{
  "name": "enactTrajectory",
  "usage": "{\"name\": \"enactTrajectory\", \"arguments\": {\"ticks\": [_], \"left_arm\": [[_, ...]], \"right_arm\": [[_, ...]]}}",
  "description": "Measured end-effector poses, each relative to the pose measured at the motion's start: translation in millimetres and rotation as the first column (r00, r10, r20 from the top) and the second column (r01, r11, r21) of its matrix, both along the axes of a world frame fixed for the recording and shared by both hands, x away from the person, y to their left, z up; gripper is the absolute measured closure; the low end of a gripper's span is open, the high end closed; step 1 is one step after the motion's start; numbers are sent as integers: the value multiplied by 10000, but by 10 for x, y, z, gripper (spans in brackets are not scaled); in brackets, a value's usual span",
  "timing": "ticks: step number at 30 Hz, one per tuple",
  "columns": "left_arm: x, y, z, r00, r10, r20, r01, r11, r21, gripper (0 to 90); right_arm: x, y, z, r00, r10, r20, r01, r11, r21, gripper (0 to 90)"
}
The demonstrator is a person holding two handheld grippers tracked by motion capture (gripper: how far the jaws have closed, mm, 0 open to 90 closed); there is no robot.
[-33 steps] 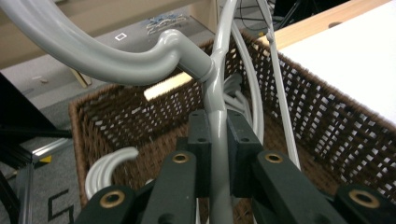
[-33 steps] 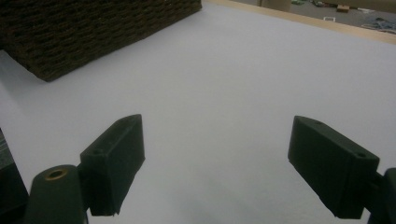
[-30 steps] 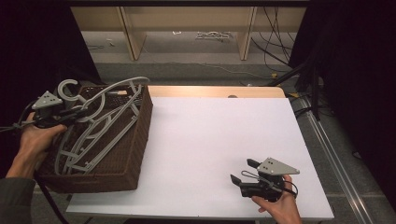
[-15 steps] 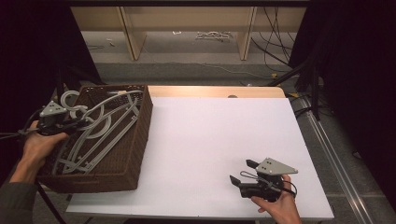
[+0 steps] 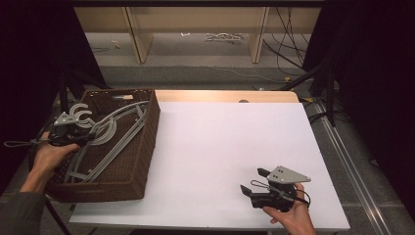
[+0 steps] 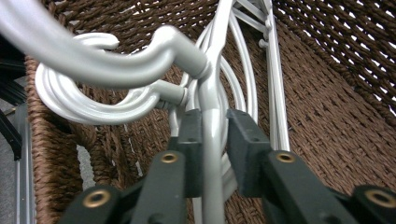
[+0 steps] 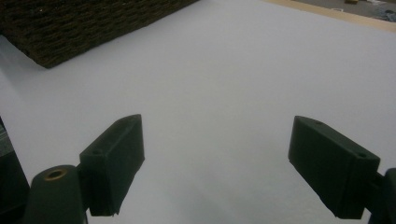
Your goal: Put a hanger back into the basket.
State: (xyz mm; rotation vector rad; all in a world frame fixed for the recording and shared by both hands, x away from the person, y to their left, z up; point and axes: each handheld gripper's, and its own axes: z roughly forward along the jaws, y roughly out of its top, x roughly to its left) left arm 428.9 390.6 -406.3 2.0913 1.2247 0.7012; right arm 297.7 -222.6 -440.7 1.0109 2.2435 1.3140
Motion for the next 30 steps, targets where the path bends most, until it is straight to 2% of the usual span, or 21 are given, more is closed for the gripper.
{"name": "enactTrajectory", "arguments": {"ticks": [3, 4, 6, 9, 11, 13, 15, 19, 24, 26, 27, 28, 29, 30], "left_arm": [[-30, -25, 22, 9983, 579, 35, -578, 9982, -129, 631], [-33, -18, 42, 9978, 642, 167, -640, 9979, -86, 602], [-61, -32, 81, 9939, 1065, 277, -1056, 9939, -304, 569], [-95, -66, 160, 9905, 1251, 576, -1229, 9916, -398, 517], [-117, -109, 207, 9850, 1497, 859, -1440, 9871, -698, 486], [-142, -144, 258, 9822, 1543, 1066, -1465, 9862, -775, 464], [-176, -200, 302, 9766, 1711, 1302, -1572, 9814, -1106, 430], [-273, -313, 400, 9738, 1510, 1698, -1272, 9815, -1433, 396], [-429, -458, 517, 9684, 1360, 2090, -949, 9761, -1955, 346], [-494, -512, 555, 9642, 1380, 2263, -789, 9644, -2522, 331], [-528, -542, 571, 9634, 1367, 2308, -677, 9565, -2839, 324], [-562, -578, 585, 9638, 1309, 2324, -546, 9496, -3086, 315], [-596, -617, 596, 9634, 1193, 2399, -376, 9467, -3199, 307], [-629, -662, 605, 9638, 1033, 2457, -197, 9469, -3209, 301]], "right_arm": [[3, -4, -4, 10000, -1, 48, 1, 10000, -46, 190], [2, -2, -2, 10000, -7, 4, 7, 10000, -17, 188], [4, 0, -8, 10000, -34, 68, 34, 10000, -37, 188], [1, 2, -6, 10000, -32, 41, 32, 10000, -28, 187], [3, 1, -4, 10000, -20, 38, 20, 10000, -39, 186], [6, 2, -5, 10000, -4, 35, 5, 10000, -52, 186], [7, 0, -4, 10000, -8, 33, 8, 10000, -34, 185], [5, 4, -4, 10000, -40, -61, 40, 10000, -7, 182], [0, 10, 4, 9999, -111, 70, 111, 9999, 109, 181], [1, 10, 4, 9999, -118, 88, 117, 9999, 114, 181], [0, 6, 8, 9999, -102, 29, 102, 9999, 85, 180], [4, 3, 9, 9998, -137, 175, 135, 9999, 95, 180], [5, 3, 11, 9997, -146, 185, 144, 9998, 126, 180], [4, 3, 11, 9996, -170, 226, 167, 9997, 153, 180]]}}
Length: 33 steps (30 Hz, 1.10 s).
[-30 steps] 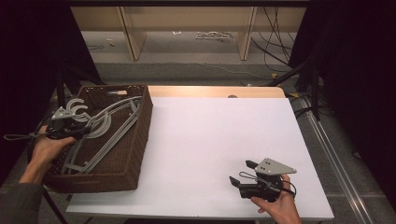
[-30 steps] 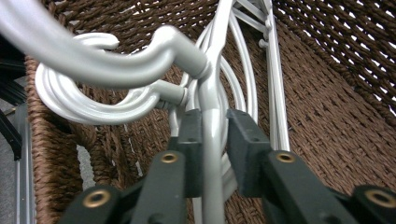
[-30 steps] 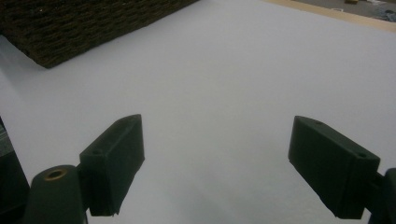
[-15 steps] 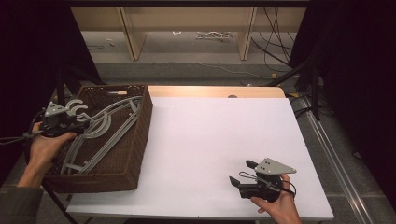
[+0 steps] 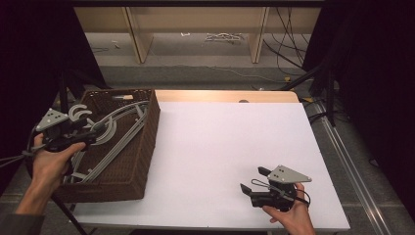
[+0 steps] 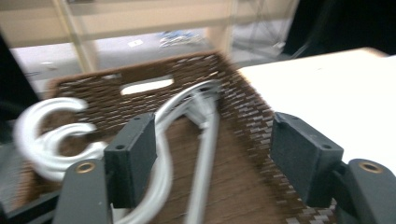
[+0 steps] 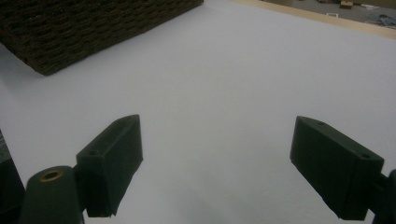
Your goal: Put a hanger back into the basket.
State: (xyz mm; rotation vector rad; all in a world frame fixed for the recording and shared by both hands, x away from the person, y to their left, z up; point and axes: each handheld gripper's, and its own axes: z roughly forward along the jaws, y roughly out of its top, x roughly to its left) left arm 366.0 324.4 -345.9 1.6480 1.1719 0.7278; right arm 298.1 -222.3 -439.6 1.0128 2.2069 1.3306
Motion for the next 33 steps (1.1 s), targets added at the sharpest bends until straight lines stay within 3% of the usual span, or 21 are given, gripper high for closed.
{"name": "enactTrajectory", "arguments": {"ticks": [3, 4, 6, 13, 17, 24, 26, 28, 29, 33], "left_arm": [[-104, -154, 13, 9986, -487, 181, 487, 9988, 47, 243], [-144, -207, 16, 9977, -620, 257, 620, 9981, -4, 242], [-214, -299, 17, 9951, -904, 411, 907, 9959, -67, 222], [-383, -606, -40, 9834, -1638, 781, 1669, 9853, -355, 189], [-445, -812, -84, 9758, -1974, 939, 2026, 9780, -497, 180], [-522, -1123, -176, 9563, -2615, 1306, 2701, 9614, -523, 170], [-553, -1192, -218, 9513, -2759, 1373, 2864, 9560, -634, 169], [-564, -1232, -264, 9412, -3057, 1440, 3153, 9478, -482, 169], [-579, -1262, -294, 9410, -3072, 1418, 3186, 9456, -659, 169], [-619, -1320, -406, 9308, -3305, 1558, 3416, 9385, -497, 169]], "right_arm": [[1, 1, 2, 10000, -9, 25, 9, 10000, 42, 178], [-8, 3, 12, 9999, 8, -150, -7, 10000, 49, 178], [-2, 3, 11, 10000, 4, 29, -4, 10000, -31, 179], [-5, 20, 4, 9999, 145, -77, -144, 9998, 133, 176], [5, 15, 6, 9998, 139, 105, -140, 9998, 142, 175], [-7, 33, 10, 9998, 183, 28, -184, 9997, 177, 174], [-5, 43, 4, 9996, 256, 123, -260, 9989, 382, 175], [-14, 37, 20, 9998, 179, 130, -181, 9996, 218, 175], [-13, 40, 20, 9997, 154, 193, -159, 9996, 228, 174], [-7, 60, 23, 9996, 243, 108, -245, 9995, 218, 174]]}}
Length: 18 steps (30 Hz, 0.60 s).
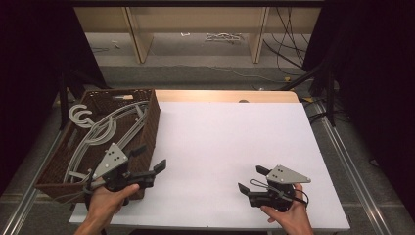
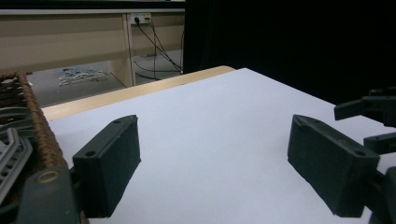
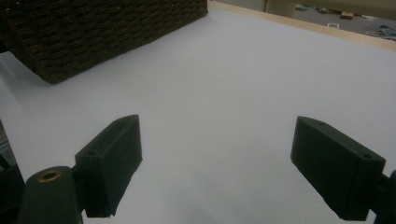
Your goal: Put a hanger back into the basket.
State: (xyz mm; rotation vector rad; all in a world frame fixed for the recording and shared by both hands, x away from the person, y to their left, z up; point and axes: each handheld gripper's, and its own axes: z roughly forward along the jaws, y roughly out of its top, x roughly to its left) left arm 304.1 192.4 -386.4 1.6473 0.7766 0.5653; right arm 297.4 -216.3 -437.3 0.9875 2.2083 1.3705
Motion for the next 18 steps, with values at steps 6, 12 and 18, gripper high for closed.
{"name": "enactTrajectory", "arguments": {"ticks": [6, 12, 18], "left_arm": [[-46, -52, -164, 9994, -347, 76, 348, 9993, -119, 166], [-135, -68, -327, 9979, -501, 420, 501, 9987, 5, 164], [-238, -108, -461, 9976, -656, 208, 654, 9978, 111, 162]], "right_arm": [[-17, 12, 7, 10000, 8, 63, -8, 10000, 24, 174], [-71, 38, 32, 9997, -27, 248, 23, 9998, 174, 173], [-175, 64, 43, 9995, -63, 322, 44, 9983, 584, 169]]}}
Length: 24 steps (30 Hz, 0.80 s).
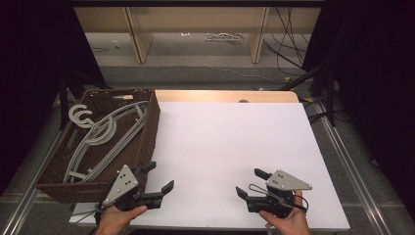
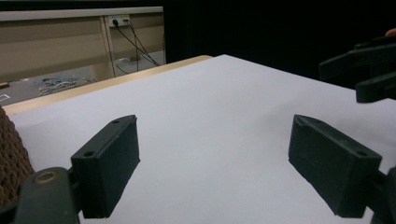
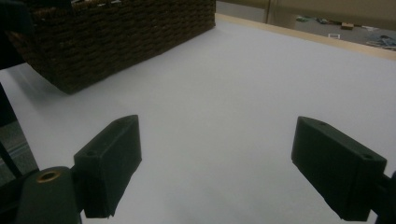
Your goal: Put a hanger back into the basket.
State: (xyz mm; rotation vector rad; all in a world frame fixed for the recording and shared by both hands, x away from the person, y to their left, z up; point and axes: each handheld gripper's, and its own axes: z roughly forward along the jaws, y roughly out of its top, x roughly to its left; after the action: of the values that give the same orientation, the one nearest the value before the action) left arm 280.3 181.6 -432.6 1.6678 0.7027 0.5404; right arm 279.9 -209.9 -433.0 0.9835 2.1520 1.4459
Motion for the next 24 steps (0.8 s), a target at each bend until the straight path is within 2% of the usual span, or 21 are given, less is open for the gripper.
{"name": "enactTrajectory", "arguments": {"ticks": [2, 4, 5, 6, 8, 10, 12, 13, 14, 15, 18, 19, 23, 24], "left_arm": [[-18, 13, -1, 10000, 5, 49, -5, 10000, 39, 162], [-30, 28, -3, 10000, 35, -67, -35, 10000, -79, 162], [-30, 44, -2, 10000, 87, -7, -87, 9999, -65, 162], [-31, 57, -3, 9999, 142, -27, -142, 9998, -114, 162], [-15, 85, -5, 9998, 191, 53, -190, 9998, -74, 162], [1, 96, -4, 9996, 243, 125, -243, 9997, -70, 163], [8, 90, -8, 9997, 212, 104, -211, 9997, -88, 163], [15, 89, -11, 9998, 127, 170, -127, 9999, -4, 163], [6, 81, -10, 9999, 139, 101, -139, 9999, -7, 163], [0, 64, -14, 10000, 98, 14, -98, 9996, -249, 163], [-2, 71, -3, 9999, 91, 112, -90, 9999, -100, 163], [0, 73, -5, 9999, 101, 101, -100, 9999, -85, 163], [11, 79, -4, 9998, 97, 159, -97, 9999, -48, 163], [9, 66, -12, 9999, 80, 98, -78, 9997, -230, 163]], "right_arm": [[-59, -10, 2, 9998, -217, -52, 219, 9992, 333, 168], [-122, -36, 10, 9995, -310, -84, 312, 9989, 339, 168], [-145, -38, 1, 9991, -418, 41, 415, 9978, 518, 168], [-179, -59, 13, 9990, -439, -107, 443, 9981, 429, 168], [-209, -70, 0, 9986, -526, 112, 517, 9966, 645, 168], [-236, -84, 12, 9984, -557, 11, 555, 9965, 620, 168], [-229, -92, 16, 9978, -653, 96, 648, 9968, 466, 167], [-213, -80, 5, 9982, -581, 170, 569, 9963, 641, 166], [-211, -81, 6, 9982, -588, 149, 578, 9965, 610, 167], [-206, -83, 4, 9981, -598, 176, 587, 9964, 608, 166], [-202, -106, 15, 9976, -666, 167, 659, 9971, 393, 166], [-194, -94, 5, 9975, -679, 211, 664, 9958, 637, 166], [-191, -101, 6, 9973, -688, 250, 671, 9956, 655, 166], [-190, -100, 6, 9973, -686, 253, 668, 9957, 648, 166]]}}
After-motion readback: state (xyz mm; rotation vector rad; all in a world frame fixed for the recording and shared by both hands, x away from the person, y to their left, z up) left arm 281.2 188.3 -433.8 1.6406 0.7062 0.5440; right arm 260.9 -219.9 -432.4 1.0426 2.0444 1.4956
